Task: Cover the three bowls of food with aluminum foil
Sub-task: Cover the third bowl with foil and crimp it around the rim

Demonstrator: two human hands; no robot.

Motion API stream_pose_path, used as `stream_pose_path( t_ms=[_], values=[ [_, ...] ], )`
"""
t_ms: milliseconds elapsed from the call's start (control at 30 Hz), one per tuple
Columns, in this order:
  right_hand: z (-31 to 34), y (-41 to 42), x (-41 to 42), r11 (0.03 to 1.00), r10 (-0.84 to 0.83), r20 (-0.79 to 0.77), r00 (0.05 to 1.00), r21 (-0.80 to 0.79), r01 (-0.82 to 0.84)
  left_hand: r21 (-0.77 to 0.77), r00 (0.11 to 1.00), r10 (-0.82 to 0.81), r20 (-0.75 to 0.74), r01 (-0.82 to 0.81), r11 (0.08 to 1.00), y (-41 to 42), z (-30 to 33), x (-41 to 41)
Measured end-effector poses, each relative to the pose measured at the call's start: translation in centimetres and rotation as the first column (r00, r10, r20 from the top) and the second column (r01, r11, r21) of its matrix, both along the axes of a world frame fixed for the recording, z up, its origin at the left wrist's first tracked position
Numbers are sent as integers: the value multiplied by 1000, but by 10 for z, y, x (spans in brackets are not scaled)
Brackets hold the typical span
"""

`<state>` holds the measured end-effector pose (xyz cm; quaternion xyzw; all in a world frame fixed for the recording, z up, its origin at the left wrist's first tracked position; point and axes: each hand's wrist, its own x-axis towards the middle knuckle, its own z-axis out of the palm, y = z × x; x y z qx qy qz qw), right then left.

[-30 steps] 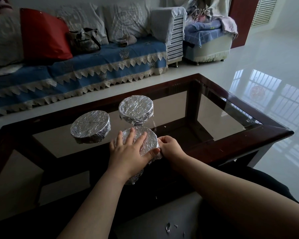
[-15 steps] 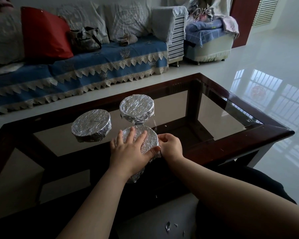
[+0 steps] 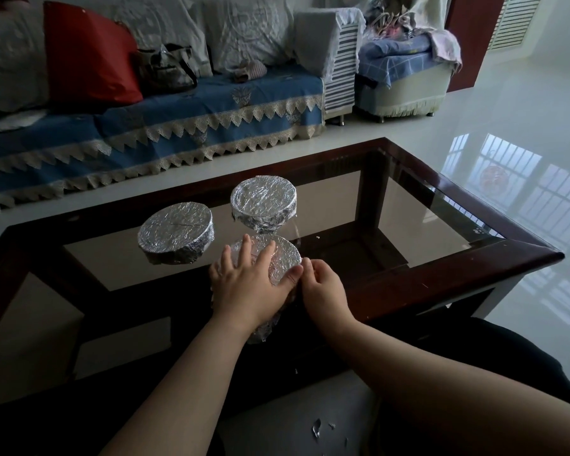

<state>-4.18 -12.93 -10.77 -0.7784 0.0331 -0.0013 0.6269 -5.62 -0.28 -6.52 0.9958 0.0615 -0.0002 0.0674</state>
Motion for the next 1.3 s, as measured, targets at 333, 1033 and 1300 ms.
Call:
stream_pose_path(
  t_ms=[333, 1033, 1300],
  values=[
    [0, 0, 3, 989, -91, -6, 996, 114, 91, -14, 996, 41, 73, -41, 999, 11, -3, -7],
    [-8, 15, 10, 943, -208, -99, 973, 243, 227, -65, 981, 75, 181, -64, 996, 10, -8, -8],
    [-9, 11, 17, 953, -190, -158, 969, 206, 221, -190, 977, 134, 168, -101, 977, 8, -5, -8]
  ],
)
